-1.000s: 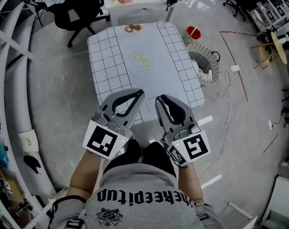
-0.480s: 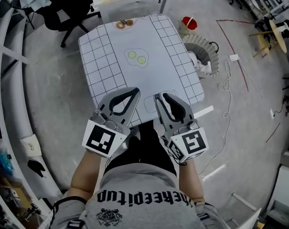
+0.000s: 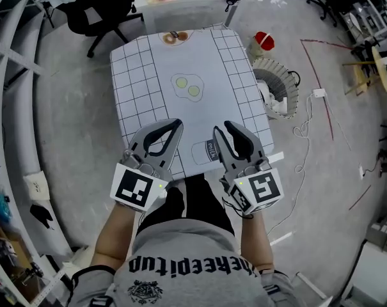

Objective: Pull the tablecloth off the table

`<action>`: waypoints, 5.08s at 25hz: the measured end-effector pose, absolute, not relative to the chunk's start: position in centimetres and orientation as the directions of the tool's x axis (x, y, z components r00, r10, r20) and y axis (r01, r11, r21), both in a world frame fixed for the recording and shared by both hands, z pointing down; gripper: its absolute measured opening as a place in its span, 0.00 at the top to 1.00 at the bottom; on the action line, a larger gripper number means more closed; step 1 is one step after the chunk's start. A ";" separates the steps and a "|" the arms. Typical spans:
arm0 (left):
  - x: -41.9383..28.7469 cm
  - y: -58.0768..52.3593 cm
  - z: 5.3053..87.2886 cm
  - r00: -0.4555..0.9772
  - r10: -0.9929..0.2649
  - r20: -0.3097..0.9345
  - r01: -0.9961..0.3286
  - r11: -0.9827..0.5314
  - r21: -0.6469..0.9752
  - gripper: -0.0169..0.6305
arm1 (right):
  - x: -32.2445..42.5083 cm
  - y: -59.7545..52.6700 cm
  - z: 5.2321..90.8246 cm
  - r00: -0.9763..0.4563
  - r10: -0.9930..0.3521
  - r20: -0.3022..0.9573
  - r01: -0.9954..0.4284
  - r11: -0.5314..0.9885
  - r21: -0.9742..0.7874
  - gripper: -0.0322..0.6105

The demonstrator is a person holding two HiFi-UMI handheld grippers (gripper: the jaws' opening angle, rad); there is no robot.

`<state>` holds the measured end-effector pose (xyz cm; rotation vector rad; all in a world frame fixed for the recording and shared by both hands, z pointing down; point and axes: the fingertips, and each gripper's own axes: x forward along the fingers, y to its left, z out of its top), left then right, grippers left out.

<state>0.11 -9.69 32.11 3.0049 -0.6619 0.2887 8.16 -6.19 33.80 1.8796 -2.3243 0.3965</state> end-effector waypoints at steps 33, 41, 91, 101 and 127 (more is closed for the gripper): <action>-2.6 -18.0 45.4 0.514 -0.762 0.394 -0.845 -0.529 0.078 0.95 | 16.0 -14.7 44.3 -0.361 -0.823 0.440 -0.932 0.294 -0.214 0.71; -2.5 -18.8 50.3 0.488 -0.724 0.487 -0.864 -0.478 0.155 0.83 | 17.6 -16.0 49.6 -0.388 -0.769 0.508 -0.917 0.266 -0.298 0.68; -5.4 -19.5 65.0 0.190 -0.626 0.756 -0.971 -0.232 0.053 0.61 | 23.5 -15.6 64.8 -0.166 -0.571 0.804 -0.984 0.150 -0.097 0.51; -5.5 -19.5 64.9 0.179 -0.661 0.729 -0.976 -0.211 0.048 0.61 | 23.5 -15.8 64.8 -0.102 -0.578 0.810 -0.992 0.124 -0.036 0.51; -5.2 -19.3 64.5 0.184 -0.565 0.804 -0.983 -0.122 0.140 0.95 | 22.0 -15.6 63.4 -0.210 -0.566 0.797 -0.972 0.034 -0.231 0.94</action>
